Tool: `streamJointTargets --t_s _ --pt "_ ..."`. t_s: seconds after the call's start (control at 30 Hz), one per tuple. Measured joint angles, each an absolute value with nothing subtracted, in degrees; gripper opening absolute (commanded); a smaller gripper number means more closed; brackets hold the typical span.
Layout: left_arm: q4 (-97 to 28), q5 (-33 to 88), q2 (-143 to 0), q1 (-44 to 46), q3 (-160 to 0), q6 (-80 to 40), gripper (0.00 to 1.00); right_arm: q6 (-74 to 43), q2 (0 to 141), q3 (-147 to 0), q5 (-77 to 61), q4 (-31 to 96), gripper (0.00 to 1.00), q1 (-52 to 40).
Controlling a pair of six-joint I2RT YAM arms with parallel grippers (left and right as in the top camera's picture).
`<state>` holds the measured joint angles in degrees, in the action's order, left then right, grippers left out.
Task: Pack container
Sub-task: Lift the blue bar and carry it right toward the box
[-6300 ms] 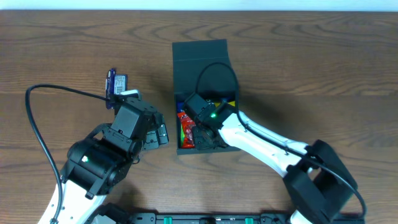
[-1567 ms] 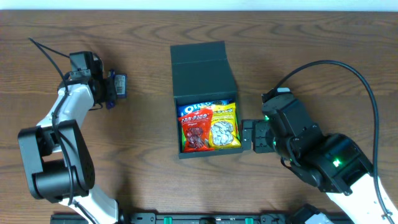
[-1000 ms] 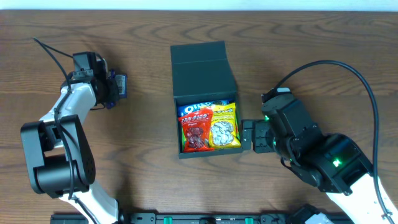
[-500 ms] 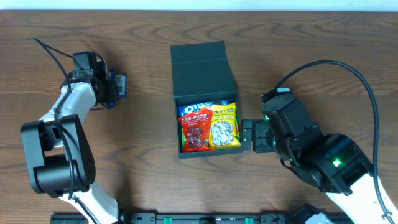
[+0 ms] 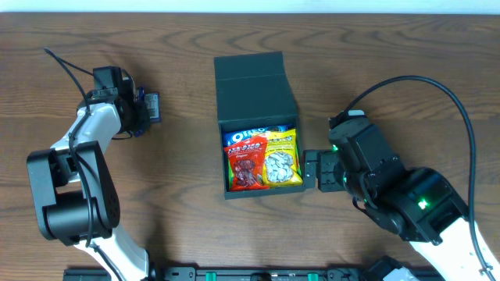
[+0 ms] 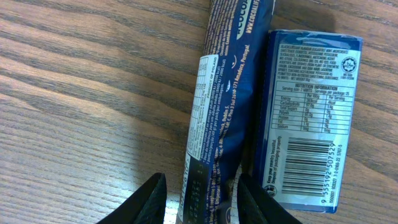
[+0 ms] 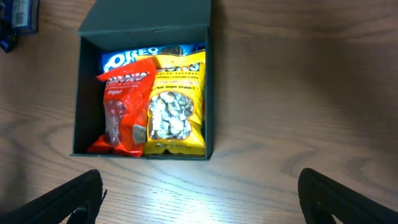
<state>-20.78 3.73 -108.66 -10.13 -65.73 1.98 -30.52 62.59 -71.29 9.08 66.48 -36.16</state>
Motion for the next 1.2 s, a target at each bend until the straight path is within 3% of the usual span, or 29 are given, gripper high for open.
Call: streamJointTargets --t_s 0.87,1.2 --pt "-21.0 5.0 -108.9 -10.1 -65.7 1.5 0.33 -30.5 62.6 -71.3 9.1 66.5 0.99 -36.2" --pt "-21.1 5.7 -109.4 -10.1 -65.7 1.3 0.24 -30.5 62.6 -71.3 9.1 66.5 0.99 -36.2"
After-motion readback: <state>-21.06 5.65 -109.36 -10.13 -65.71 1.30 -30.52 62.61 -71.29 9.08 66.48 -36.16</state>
